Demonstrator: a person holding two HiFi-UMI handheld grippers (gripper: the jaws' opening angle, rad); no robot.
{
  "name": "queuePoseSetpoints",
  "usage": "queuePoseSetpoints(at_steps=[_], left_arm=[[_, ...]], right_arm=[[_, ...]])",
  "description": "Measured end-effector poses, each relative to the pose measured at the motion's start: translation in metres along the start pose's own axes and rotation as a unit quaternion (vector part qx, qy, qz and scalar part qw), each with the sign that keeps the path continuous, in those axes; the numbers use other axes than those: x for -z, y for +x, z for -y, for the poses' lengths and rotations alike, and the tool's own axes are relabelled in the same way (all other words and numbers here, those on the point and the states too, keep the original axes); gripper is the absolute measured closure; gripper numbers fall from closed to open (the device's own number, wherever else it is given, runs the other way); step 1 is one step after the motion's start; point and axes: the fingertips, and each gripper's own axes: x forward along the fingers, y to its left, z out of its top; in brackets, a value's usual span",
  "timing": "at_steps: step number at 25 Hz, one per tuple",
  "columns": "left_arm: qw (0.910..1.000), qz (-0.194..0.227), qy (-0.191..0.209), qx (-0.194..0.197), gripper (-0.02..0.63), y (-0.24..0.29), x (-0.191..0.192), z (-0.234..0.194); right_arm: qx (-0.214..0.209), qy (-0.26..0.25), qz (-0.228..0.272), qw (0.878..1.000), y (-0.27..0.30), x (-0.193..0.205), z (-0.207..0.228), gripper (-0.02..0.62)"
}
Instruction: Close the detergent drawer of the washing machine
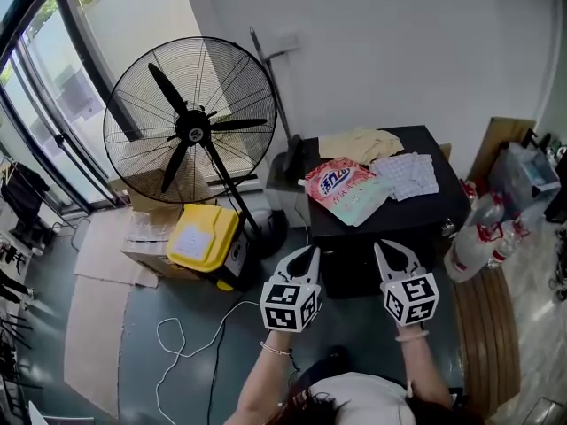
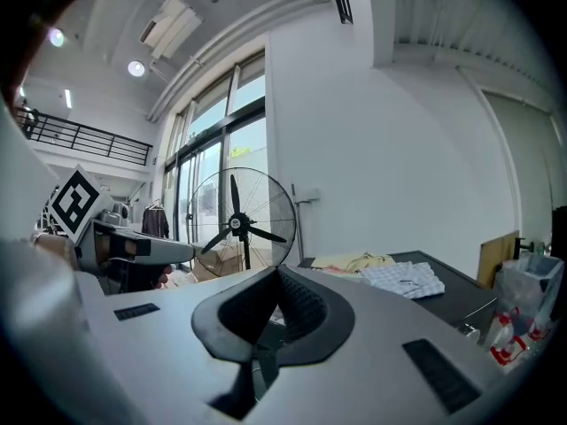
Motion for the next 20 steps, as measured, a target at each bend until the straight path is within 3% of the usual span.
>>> queuePoseSetpoints(at_steps=[20], left_arm=[[0.9984, 0.039, 0.024, -0.034, 0.588, -0.074, -0.020, 0.109]], right_arm=[[-0.043, -0.043, 0.041, 0.997, -0.114, -0.027, -0.013, 0.569]])
